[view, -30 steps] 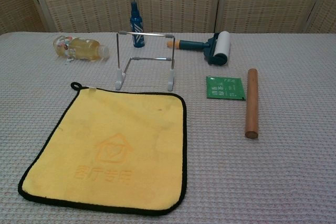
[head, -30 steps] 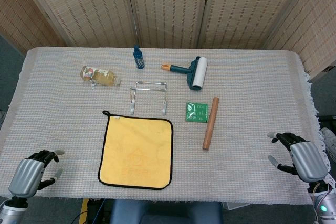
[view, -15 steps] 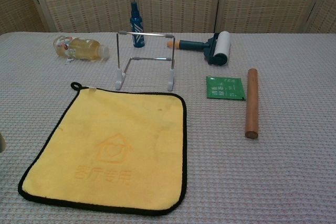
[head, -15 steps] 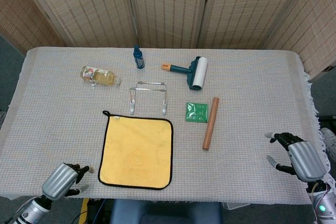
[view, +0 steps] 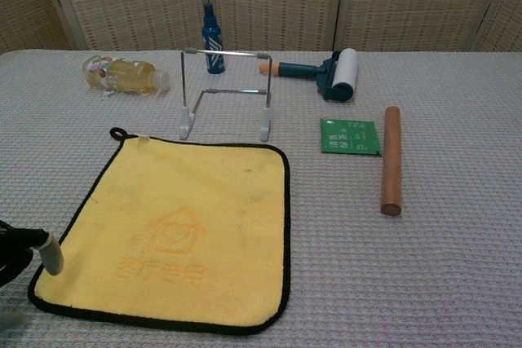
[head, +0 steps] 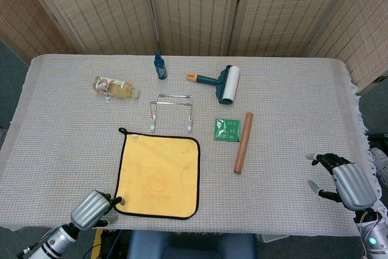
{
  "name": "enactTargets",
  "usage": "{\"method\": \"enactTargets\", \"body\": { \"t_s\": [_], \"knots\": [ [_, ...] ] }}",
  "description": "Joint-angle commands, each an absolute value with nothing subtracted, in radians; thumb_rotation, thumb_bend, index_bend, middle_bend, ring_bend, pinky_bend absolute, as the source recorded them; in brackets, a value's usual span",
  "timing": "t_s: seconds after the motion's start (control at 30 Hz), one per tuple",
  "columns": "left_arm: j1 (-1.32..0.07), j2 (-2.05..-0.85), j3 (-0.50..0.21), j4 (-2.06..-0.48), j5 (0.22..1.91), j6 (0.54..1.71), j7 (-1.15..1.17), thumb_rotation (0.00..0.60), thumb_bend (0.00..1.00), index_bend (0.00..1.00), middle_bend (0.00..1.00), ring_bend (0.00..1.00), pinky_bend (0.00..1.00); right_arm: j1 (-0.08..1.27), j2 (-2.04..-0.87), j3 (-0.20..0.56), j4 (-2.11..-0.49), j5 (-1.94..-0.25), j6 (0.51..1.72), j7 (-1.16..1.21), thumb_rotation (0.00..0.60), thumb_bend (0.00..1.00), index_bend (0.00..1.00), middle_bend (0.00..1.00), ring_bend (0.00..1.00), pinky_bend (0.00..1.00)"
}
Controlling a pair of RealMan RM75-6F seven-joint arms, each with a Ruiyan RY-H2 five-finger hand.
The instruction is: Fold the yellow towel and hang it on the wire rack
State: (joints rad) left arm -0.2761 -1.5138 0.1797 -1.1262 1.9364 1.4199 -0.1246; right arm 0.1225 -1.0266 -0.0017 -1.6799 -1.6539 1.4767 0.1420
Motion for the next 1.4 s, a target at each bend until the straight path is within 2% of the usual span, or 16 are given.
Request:
{"method": "enactTargets", "body": {
  "t_s": [0.03,1.03,1.4],
  "knots": [
    [-0.283,-1.526,0.182,-1.113,1.926,1.409,-0.129,0.6,0.25,0.45,0.82,0.74,0.88,0.123,-1.026,-0.001,-1.681,-1.654,1.476,0.142,0.6,0.26,0.3,0.43,0.36,0.45],
    [-0.321,-1.578,0.182,-1.089,1.864,1.392,-0.14,0.6,0.25,0.5,0.82,0.75,0.88,0.123,-1.031,-0.003,-1.67,-1.654,1.476,0.15,0.6,0.26,0.3,0.43,0.36,0.45],
    [-0.334,-1.576,0.197,-1.096,1.859,1.368,-0.119,0.6,0.46,0.52,0.85,0.77,0.88,0.149,-1.051,-0.01,-1.693,-1.707,1.461,0.142,0.6,0.26,0.3,0.43,0.36,0.45]
  ]
}}
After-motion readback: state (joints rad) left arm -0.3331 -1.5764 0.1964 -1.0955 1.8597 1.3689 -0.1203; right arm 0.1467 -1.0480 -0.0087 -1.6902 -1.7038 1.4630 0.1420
